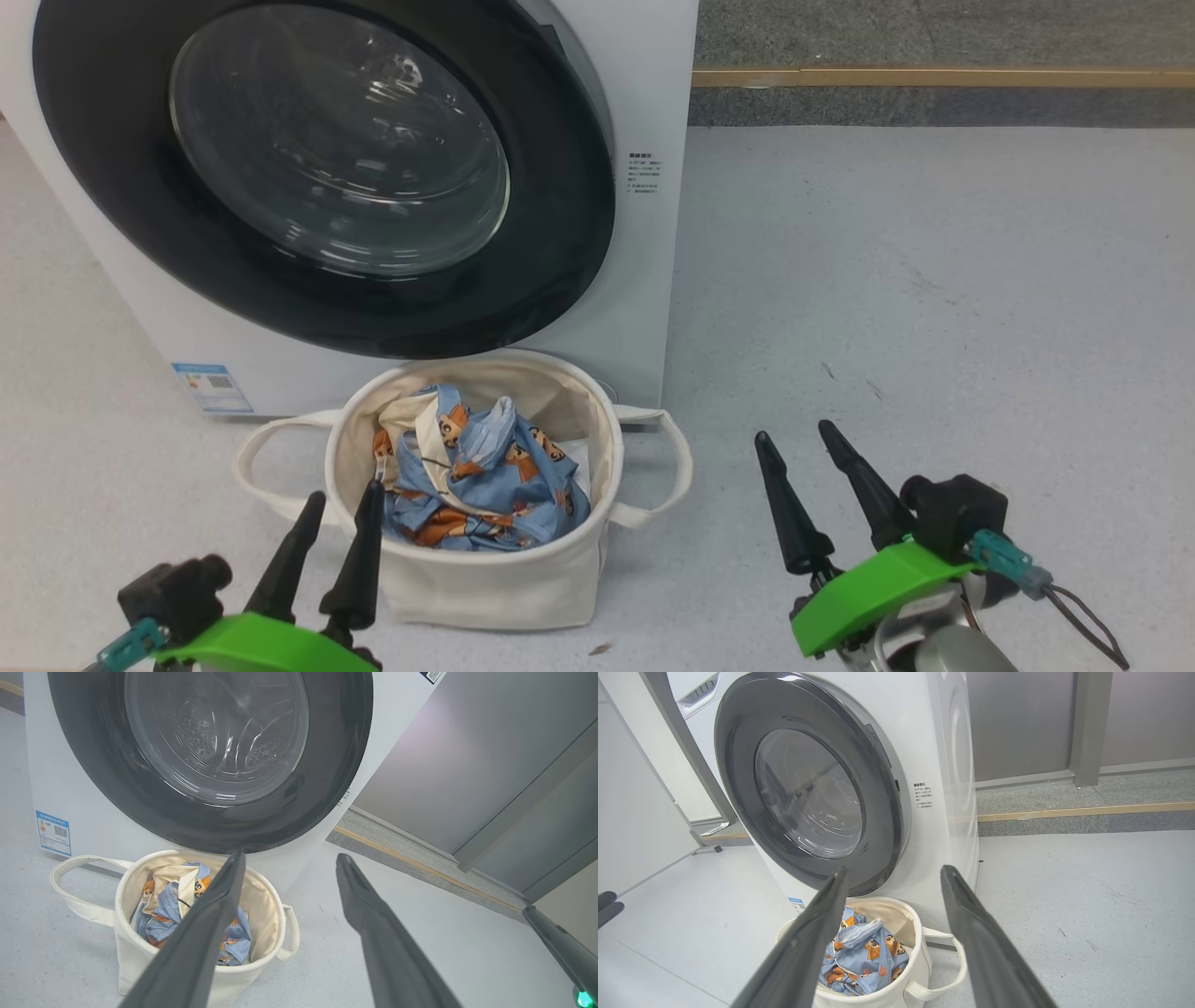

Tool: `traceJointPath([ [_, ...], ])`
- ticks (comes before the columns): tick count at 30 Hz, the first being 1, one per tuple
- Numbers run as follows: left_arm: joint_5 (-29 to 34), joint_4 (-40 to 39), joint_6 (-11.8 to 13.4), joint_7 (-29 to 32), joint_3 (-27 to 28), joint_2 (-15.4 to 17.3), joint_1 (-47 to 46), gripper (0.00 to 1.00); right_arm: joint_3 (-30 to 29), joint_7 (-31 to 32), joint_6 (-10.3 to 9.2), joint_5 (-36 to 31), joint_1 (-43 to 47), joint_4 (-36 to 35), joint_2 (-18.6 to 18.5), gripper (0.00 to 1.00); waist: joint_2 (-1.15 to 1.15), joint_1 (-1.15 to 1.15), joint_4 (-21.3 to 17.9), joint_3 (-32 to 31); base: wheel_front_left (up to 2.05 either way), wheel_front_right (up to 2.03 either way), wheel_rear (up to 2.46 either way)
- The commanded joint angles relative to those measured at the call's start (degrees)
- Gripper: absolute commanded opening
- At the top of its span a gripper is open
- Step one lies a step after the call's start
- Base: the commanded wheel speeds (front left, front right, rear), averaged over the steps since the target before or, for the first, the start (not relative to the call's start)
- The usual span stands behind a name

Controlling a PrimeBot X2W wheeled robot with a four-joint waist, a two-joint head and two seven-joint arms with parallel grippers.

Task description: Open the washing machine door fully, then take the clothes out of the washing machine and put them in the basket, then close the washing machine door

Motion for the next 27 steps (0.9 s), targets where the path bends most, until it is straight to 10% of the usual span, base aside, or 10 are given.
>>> traceJointPath([
  [1,-0.16,-1.52,0.18,-0.20,2.47,1.29,-2.23,1.00,1.03,-0.34,0.00,-0.44,-0.91,-1.74,0.49,1.00,0.00,0.00,-0.02,0.03,0.00,0.00,0.00],
  [11,-0.50,-1.06,0.15,0.42,2.00,1.51,-2.23,1.00,1.09,-0.45,0.00,-0.45,-1.22,-1.46,0.42,1.00,0.00,0.00,-0.11,0.21,0.00,0.00,0.00],
  [12,-0.02,0.56,-0.01,0.53,-0.18,0.13,0.00,0.00,0.01,0.00,0.00,0.00,0.00,0.26,0.00,0.00,0.00,0.00,-0.11,0.21,0.00,0.00,0.00],
  [27,-3.76,4.05,-0.71,1.59,0.94,-2.12,1.41,0.00,-1.29,0.85,0.00,6.10,1.68,3.59,-0.11,0.00,0.00,0.03,-0.06,0.27,0.00,0.00,0.00],
])
